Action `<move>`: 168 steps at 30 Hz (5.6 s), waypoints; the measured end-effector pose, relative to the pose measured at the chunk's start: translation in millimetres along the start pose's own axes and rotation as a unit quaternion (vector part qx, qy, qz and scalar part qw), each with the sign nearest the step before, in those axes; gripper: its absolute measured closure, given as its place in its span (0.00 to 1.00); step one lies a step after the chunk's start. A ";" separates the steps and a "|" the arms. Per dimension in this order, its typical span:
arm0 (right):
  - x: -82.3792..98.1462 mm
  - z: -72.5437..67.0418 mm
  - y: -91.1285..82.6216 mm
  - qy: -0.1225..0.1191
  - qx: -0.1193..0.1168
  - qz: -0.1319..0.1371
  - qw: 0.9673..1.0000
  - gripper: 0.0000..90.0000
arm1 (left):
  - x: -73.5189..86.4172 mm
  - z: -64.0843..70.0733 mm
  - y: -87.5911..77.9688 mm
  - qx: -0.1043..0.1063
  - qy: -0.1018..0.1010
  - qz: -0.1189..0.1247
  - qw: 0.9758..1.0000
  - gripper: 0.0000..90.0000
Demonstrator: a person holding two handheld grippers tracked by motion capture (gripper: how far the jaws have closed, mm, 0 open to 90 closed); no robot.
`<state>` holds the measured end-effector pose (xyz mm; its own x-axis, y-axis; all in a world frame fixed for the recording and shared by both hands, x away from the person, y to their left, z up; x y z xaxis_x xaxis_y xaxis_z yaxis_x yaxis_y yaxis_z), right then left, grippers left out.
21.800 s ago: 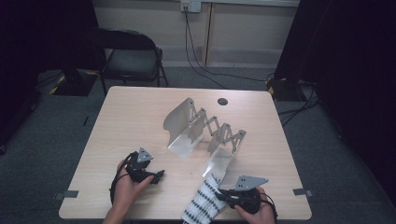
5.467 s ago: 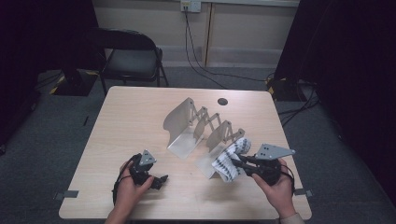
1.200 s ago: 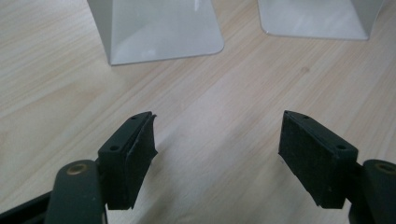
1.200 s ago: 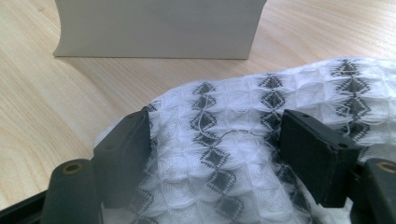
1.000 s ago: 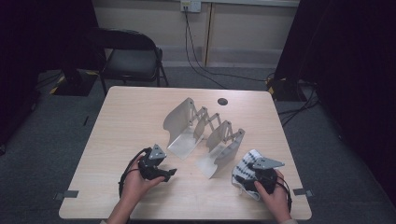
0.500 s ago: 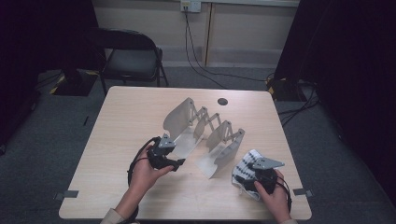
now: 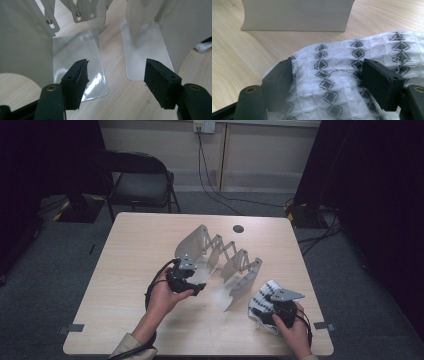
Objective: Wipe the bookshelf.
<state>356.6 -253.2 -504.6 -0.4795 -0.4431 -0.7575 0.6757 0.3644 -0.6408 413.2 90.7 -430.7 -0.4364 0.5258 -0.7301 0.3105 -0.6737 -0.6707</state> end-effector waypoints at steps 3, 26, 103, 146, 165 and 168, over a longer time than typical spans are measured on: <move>0.0 0.1 0.2 0.001 -0.001 0.001 1.000 0.28 | -6.0 -1.2 2.6 0.003 0.003 0.001 1.000 0.39; 0.0 0.1 0.0 0.000 0.000 0.000 1.000 0.28 | -46.0 -9.6 17.3 -0.011 0.012 -0.001 1.000 0.47; 0.0 0.1 0.1 0.001 -0.001 0.000 1.000 0.28 | -57.9 -9.9 -32.2 -0.060 0.000 0.011 0.998 1.00; -0.1 -0.3 0.3 0.000 0.000 0.000 1.000 0.28 | -1.1 -26.9 -47.1 -0.093 -0.036 0.034 0.994 0.80; -22.3 -17.2 -23.2 -0.034 -0.006 0.047 0.998 0.40 | 64.3 -13.2 -39.2 -0.079 -0.045 0.008 0.996 0.37; -32.6 -40.6 -22.6 -0.055 -0.076 0.045 0.995 0.58 | 76.2 -7.1 -33.7 -0.071 -0.039 0.000 0.997 0.35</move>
<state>334.1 -213.8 -470.5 -0.3507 -0.4875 -0.7996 0.6168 0.5222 -0.5889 375.5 157.1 -464.7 -0.4983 0.4806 -0.7216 0.4248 -0.5902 -0.6864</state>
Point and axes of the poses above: each handheld gripper's, and its own axes: y roughly forward along the jaws, x roughly out of its underside, z roughly to its right, the point moved 1 cm from there along y, roughly forward along the jaws, and after that the axes turned 10 degrees about x, right-handed, at the moved point
